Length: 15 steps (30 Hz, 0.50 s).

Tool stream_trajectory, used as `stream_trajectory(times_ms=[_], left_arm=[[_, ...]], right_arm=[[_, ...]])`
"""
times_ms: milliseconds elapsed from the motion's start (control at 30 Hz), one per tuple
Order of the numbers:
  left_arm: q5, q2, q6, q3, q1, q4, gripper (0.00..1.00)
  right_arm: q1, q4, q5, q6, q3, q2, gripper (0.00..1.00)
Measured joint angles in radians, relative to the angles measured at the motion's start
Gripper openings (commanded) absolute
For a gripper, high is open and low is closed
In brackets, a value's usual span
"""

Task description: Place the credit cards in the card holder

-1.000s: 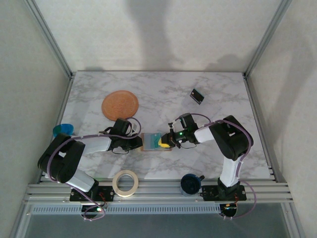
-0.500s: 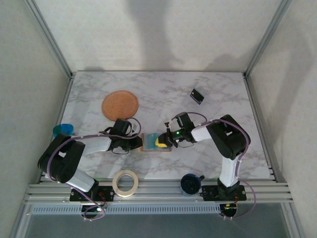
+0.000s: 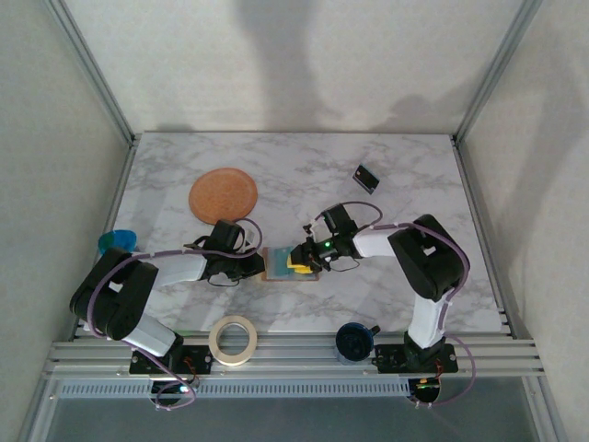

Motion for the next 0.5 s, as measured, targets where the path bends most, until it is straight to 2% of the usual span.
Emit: stream_trajectory(times_ms=[133,300,400,500], left_arm=[[0.001,0.000,0.000,0.000,0.000,0.002,0.08],[0.003,0.000,0.000,0.000,0.000,0.008,0.07],[0.003,0.000,0.000,0.000,0.000,0.008,0.06],[0.005,0.000,0.000,0.000,0.000,0.008,0.06]], right_arm=[[0.000,-0.050,0.019,-0.036,0.008,-0.003,0.28],[0.000,-0.082,0.039,-0.060,0.014,-0.005,0.09],[0.001,-0.090,0.045,-0.060,0.014,-0.005,0.02],[0.006,-0.090,0.044,-0.055,0.016,-0.003,0.01]])
